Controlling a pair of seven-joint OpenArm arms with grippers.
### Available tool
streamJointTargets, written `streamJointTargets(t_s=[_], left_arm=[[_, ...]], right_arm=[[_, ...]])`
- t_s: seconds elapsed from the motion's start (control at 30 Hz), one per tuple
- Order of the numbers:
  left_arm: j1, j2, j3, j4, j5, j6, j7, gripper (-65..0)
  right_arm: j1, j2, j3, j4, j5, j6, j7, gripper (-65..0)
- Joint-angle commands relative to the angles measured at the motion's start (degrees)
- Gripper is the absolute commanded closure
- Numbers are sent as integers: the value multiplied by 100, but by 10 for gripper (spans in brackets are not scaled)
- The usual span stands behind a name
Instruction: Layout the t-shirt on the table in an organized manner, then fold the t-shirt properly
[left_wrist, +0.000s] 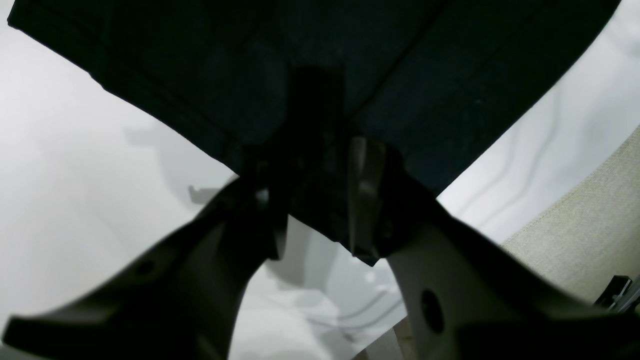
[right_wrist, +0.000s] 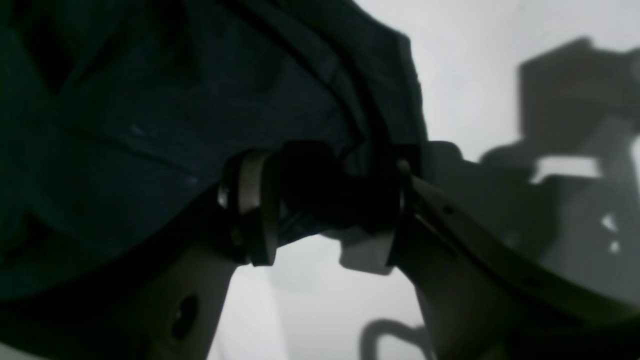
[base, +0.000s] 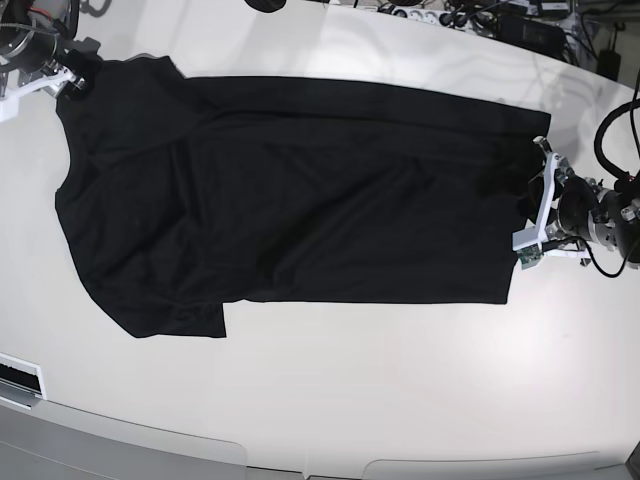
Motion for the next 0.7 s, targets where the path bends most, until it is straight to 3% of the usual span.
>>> streamJointTargets(t_s=[0.0,0.6,0.67], left_arm=[[-109,-111,-70,46,-50,4,-31,-212],[-109,-111,-70,46,-50,2,-17,-212],[-109,-111,-70,46,-50,2,-17,-212]], right_arm=[[28,68,35,63,-87,-81,103,-311],[151,-13,-490,63,-177,-107,236,-310],[197,-9,-490,66,-179,-87,229,-279]])
